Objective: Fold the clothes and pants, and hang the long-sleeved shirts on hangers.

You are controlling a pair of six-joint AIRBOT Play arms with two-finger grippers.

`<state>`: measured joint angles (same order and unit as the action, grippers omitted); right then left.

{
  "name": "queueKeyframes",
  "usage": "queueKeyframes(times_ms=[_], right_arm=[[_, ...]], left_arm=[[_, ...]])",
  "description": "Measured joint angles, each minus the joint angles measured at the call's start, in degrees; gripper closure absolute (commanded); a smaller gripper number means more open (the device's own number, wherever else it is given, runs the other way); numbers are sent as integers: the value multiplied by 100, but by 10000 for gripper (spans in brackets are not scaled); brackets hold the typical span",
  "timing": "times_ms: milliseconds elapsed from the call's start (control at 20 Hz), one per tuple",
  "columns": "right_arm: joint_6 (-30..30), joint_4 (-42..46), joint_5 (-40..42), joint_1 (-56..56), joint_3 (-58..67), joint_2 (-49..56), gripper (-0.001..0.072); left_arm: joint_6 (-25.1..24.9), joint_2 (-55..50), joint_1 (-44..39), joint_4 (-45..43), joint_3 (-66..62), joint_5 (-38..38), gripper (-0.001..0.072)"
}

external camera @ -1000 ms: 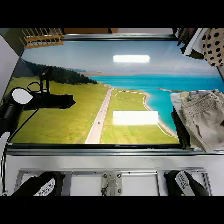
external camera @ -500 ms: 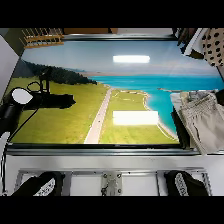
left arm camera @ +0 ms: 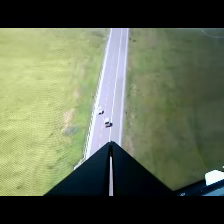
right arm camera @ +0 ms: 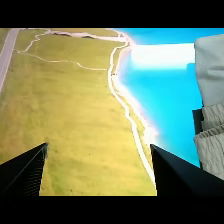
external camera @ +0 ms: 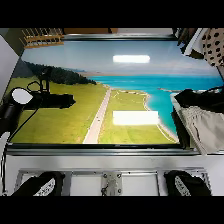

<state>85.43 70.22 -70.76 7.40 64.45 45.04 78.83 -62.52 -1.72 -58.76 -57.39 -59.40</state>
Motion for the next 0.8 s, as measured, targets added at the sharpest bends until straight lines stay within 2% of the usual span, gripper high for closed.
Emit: queueKeyframes(times_ms=[50, 100, 800], right_arm=[[-2, -2, -7, -28, -4, 15, 446], [-2, -22, -11, -52, -7, 24, 693], [-15, -39, -15, -101, -9, 46, 691]], left_arm=[[0, 0, 0, 0, 0, 0, 704], [0, 0, 0, 0, 0, 0, 704], [15, 0, 0, 0, 0, 2, 704]])
